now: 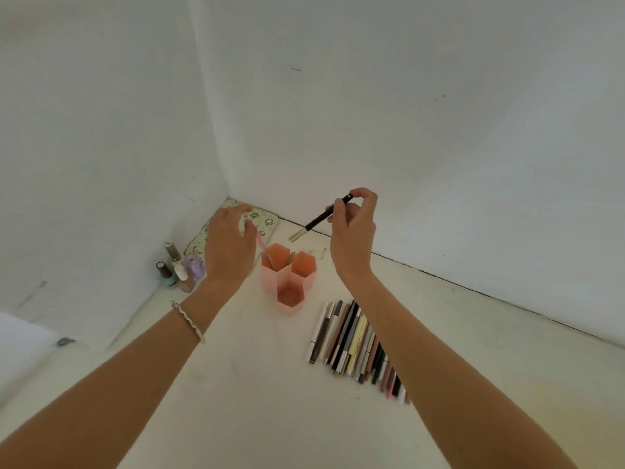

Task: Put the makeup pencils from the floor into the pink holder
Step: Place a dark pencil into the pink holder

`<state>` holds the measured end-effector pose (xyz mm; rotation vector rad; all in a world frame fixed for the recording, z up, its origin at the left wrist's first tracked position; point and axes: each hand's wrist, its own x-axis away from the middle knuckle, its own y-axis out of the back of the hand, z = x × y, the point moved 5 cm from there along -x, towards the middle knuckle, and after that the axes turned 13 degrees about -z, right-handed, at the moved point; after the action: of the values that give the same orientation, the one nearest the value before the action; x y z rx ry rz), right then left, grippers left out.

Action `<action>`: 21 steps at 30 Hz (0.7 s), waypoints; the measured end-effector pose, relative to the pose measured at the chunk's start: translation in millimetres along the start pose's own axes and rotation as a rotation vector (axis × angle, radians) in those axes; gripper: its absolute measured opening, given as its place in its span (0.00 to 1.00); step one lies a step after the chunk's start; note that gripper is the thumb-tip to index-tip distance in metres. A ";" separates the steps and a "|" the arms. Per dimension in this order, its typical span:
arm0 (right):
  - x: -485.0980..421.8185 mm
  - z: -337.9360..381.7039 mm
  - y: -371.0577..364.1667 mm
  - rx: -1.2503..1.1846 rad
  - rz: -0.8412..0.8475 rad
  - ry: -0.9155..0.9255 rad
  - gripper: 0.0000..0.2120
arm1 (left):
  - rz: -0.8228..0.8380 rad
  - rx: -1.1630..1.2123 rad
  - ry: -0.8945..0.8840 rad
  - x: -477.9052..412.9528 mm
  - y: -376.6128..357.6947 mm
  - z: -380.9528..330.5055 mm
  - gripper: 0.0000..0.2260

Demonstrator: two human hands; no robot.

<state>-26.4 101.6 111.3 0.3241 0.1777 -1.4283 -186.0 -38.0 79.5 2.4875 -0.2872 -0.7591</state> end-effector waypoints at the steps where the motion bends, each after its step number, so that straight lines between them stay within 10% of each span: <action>1: 4.4 0.9 -6.1 0.006 0.019 0.005 0.07 | -0.028 0.039 0.030 -4.8 6.9 -2.0 0.13; 12: 39.6 -30.2 -27.8 0.340 0.227 0.196 0.08 | 0.077 0.227 0.063 15.6 5.7 -54.7 0.09; 21: -2.4 -49.9 47.7 0.301 0.005 -0.002 0.08 | 0.747 -0.201 -0.055 120.4 -92.1 -65.6 0.10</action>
<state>23.9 125.2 70.4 0.5686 -0.0415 -1.4510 -45.3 26.1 21.3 1.9424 -1.0289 -0.4990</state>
